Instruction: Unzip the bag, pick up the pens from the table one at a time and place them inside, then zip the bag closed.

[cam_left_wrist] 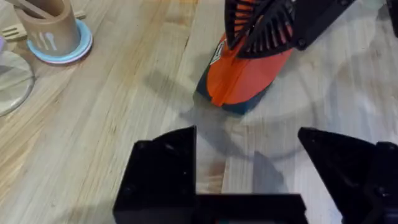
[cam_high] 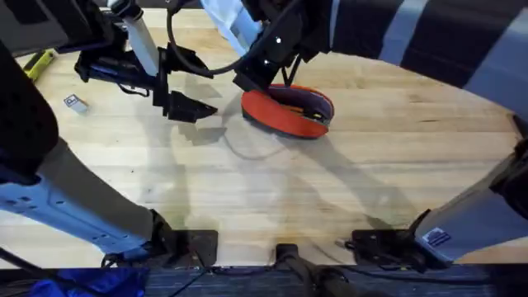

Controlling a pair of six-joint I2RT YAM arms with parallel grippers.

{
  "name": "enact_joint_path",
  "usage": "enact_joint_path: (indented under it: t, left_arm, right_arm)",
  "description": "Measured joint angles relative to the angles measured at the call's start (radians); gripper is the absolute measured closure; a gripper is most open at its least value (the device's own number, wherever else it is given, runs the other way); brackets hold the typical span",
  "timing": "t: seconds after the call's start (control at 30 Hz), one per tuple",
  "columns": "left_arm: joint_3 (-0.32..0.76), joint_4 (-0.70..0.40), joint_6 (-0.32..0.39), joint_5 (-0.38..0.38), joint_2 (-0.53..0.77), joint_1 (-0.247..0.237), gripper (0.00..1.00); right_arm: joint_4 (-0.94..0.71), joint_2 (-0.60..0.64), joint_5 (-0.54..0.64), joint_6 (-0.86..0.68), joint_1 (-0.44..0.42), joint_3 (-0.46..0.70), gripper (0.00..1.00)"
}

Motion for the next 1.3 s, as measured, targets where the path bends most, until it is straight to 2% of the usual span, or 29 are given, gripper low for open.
enact_joint_path:
  t: [0.27, 0.57, 0.8, 1.0, 1.17, 1.3]
  left_arm:
    - [0.000, -0.009, 0.000, 0.000, 0.000, -0.018, 0.007]
    - [0.000, 0.004, 0.000, 0.001, 0.003, -0.066, 0.007]
    - [0.005, 0.011, 0.000, 0.009, 0.104, -0.072, 0.007]
    - [0.005, 0.022, 0.000, 0.057, 0.148, -0.082, 0.008]
    - [0.006, 0.038, 0.000, 0.093, 0.148, -0.122, 0.007]
    - [0.006, 0.052, -0.001, 0.107, 0.148, -0.174, 0.007]
  right_arm:
    - [0.000, 0.000, 0.000, 0.007, 0.000, 0.000, 0.970]
    - [0.000, 0.000, 0.000, 0.011, 0.000, 0.000, 0.970]
    - [0.000, 0.000, 0.000, 0.011, 0.000, 0.000, 0.970]
    - [0.000, 0.000, 0.000, 0.011, 0.000, 0.000, 0.970]
    - [0.000, 0.000, 0.000, 0.011, 0.000, 0.000, 0.970]
    - [0.000, 0.000, 0.000, 0.011, 0.000, 0.000, 0.970]
